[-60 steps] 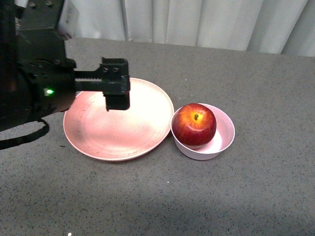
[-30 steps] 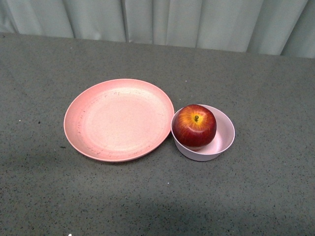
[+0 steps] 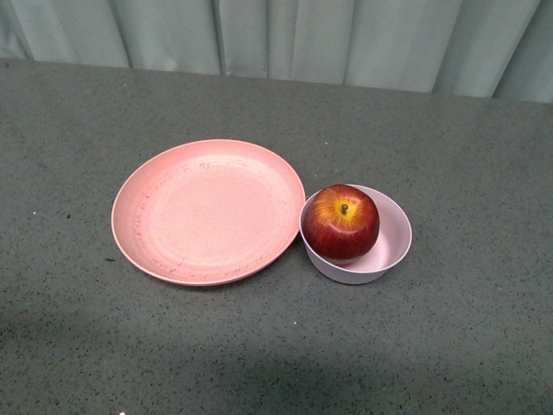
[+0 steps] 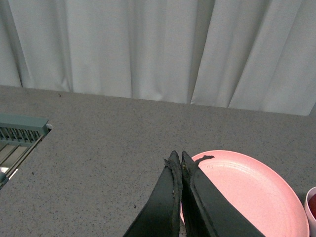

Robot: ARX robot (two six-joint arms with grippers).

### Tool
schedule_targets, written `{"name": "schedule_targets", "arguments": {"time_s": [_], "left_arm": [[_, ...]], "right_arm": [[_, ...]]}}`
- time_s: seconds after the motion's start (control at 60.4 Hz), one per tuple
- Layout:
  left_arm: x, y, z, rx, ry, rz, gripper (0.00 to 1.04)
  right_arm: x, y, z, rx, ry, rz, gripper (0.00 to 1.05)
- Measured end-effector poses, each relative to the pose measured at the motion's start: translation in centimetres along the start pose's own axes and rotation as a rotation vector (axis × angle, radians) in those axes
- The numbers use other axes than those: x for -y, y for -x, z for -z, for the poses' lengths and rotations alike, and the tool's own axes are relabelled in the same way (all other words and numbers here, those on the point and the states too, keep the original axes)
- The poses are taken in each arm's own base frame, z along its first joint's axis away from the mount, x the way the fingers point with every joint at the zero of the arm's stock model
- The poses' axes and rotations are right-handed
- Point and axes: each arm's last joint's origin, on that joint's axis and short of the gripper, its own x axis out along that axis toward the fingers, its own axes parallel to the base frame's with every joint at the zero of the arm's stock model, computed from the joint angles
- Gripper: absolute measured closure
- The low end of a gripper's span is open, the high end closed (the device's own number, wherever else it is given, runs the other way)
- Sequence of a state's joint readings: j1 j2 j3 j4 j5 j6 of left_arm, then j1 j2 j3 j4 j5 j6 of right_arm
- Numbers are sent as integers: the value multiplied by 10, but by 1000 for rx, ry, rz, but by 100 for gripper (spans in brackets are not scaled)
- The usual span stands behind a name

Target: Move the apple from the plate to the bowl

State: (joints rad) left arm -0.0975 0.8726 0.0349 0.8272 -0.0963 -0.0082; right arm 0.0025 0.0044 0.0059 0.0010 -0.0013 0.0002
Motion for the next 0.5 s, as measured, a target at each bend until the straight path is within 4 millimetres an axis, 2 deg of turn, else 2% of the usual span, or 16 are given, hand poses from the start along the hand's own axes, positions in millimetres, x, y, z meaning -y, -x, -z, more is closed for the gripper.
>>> {"name": "schedule_targets", "arguments": {"time_s": [0.182,0.496], "left_arm": [[-11,10,-2,2,1,-2,101],[-12,26,-8,26,0,-1,101]], "right_arm": [[0,0,0,0,0,0,9],[0,0,0,0,0,0,9]]}}
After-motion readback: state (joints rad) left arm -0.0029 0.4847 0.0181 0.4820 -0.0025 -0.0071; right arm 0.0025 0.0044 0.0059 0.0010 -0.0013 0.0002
